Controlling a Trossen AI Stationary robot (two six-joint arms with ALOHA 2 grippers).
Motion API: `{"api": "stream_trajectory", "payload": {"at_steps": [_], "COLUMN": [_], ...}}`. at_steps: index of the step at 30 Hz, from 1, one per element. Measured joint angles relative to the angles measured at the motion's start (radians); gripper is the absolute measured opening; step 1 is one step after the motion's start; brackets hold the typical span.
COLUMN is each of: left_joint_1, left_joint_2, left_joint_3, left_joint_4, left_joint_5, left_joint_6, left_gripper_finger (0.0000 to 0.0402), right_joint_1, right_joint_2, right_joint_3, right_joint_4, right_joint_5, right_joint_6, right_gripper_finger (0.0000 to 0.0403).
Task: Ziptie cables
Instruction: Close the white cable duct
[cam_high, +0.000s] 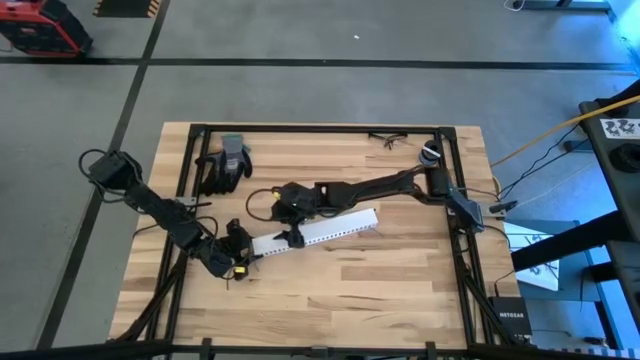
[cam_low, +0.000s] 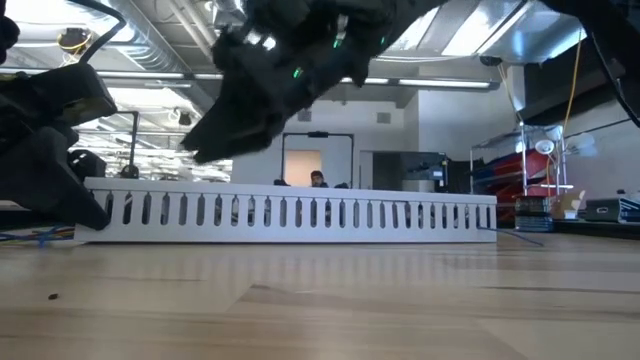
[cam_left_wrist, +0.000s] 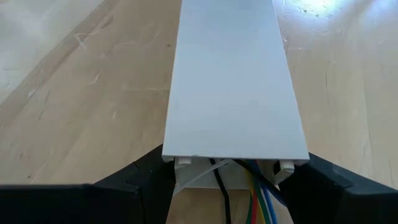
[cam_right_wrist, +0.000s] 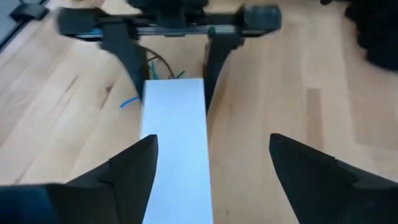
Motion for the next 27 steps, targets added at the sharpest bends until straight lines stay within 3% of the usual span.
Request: {"api": "stream_trajectory", "payload": {"at_steps": [9,21,27], "left_joint_1": [-0.001,0.006,0.041], "left_joint_2": [0.000,-0.001,-0.018], "left_joint_3": [-0.001,-0.002,-0.001], "left_joint_4": [-0.002,-0.004,-0.053], "left_joint_5": [-0.003,-0.005,0.038], "left_joint_6": [0.014,-0.004,-0.045], "left_gripper_finger": [0.0237,0.0239,0.0291], "right_joint_1": [0.002,0.002,0.002], "right_joint_2": [-0.122,-0.135,-0.134], "right_joint_3": [0.001,0.000,0.000], "right_joint_4": [-0.282,-0.281,-0.276], "right_joint_5": [0.057,0.114,0.117], "right_joint_6": [-0.077,-0.137,-0.171], "right_gripper_finger": [0.0285,0.0285,0.0285]}}
